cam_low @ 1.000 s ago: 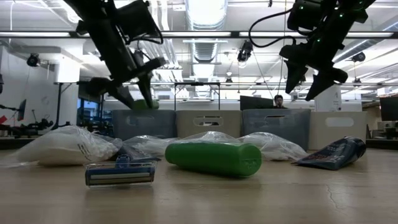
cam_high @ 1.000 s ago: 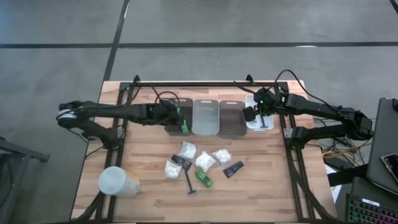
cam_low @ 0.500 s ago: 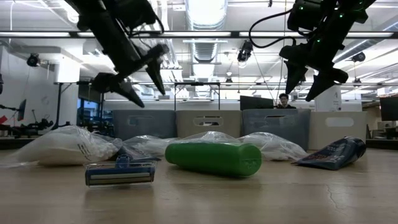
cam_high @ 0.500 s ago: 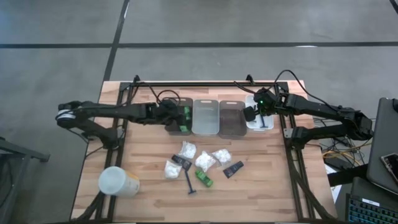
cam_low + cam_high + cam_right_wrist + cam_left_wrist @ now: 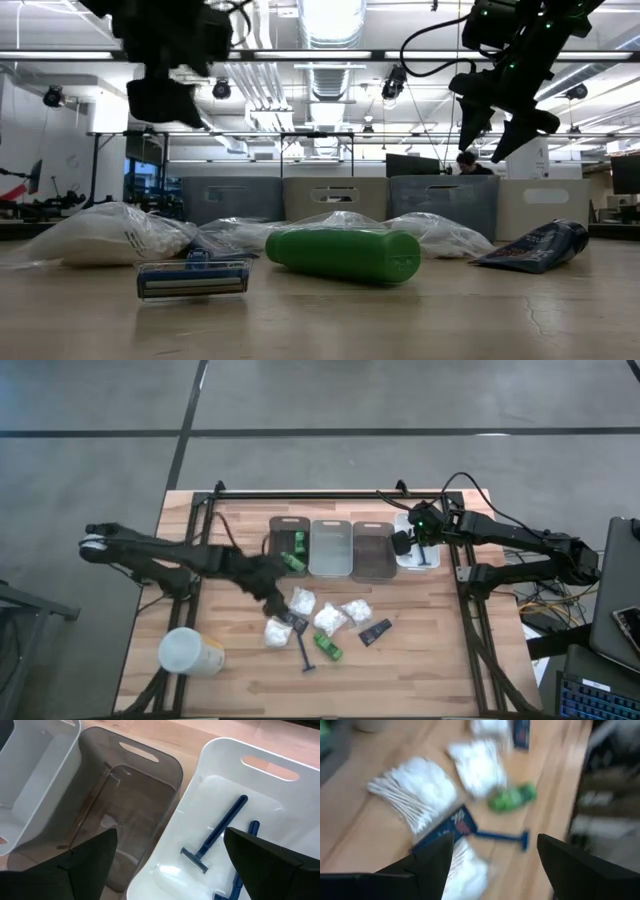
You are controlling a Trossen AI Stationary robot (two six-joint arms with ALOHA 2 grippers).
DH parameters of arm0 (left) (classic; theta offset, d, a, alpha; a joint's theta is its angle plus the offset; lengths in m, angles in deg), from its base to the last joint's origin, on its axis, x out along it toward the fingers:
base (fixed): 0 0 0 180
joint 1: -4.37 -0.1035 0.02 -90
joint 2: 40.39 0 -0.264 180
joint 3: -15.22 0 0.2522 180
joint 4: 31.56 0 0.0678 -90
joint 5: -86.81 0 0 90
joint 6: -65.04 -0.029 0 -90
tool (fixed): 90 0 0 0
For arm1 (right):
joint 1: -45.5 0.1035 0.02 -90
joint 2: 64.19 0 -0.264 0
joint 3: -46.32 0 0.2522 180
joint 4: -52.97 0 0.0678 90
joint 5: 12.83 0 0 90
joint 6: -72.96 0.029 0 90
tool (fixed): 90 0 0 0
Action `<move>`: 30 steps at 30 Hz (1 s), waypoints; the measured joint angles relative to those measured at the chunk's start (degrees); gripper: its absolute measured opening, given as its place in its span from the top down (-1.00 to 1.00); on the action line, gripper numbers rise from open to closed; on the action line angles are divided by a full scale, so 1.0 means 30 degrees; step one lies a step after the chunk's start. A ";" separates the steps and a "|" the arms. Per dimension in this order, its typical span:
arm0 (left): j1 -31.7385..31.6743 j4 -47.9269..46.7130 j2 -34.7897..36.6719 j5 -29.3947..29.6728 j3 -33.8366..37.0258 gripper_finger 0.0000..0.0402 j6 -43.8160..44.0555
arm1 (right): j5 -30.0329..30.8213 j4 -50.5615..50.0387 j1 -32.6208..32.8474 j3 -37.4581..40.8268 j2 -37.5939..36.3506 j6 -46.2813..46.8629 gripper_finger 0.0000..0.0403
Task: Pick & Place Travel size toiletries
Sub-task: Put the right blue shave cream into the right black bin
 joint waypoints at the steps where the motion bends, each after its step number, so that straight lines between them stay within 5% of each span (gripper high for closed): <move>1: 0.0648 -0.0128 -0.0174 0.0554 0.0000 -0.45 -0.0794 | 0.0003 0.0000 -0.0002 0.0000 0.0000 0.0000 -0.81; 10: 0.4270 -0.0102 -0.2454 0.4789 0.0000 -0.45 -0.4943 | 0.0006 0.0007 -0.0002 0.0000 0.0000 0.0226 -0.81; 22: 0.4464 -0.0740 -0.3671 0.4377 -0.0029 -0.45 -0.4073 | -0.2626 -0.0018 0.0412 0.0000 0.0000 0.0546 -0.81; 30: 0.4748 -0.2535 -0.2380 0.4363 -0.0029 -0.45 -0.1705 | -0.3375 -0.0029 0.4271 0.0000 -0.0007 0.0508 -0.81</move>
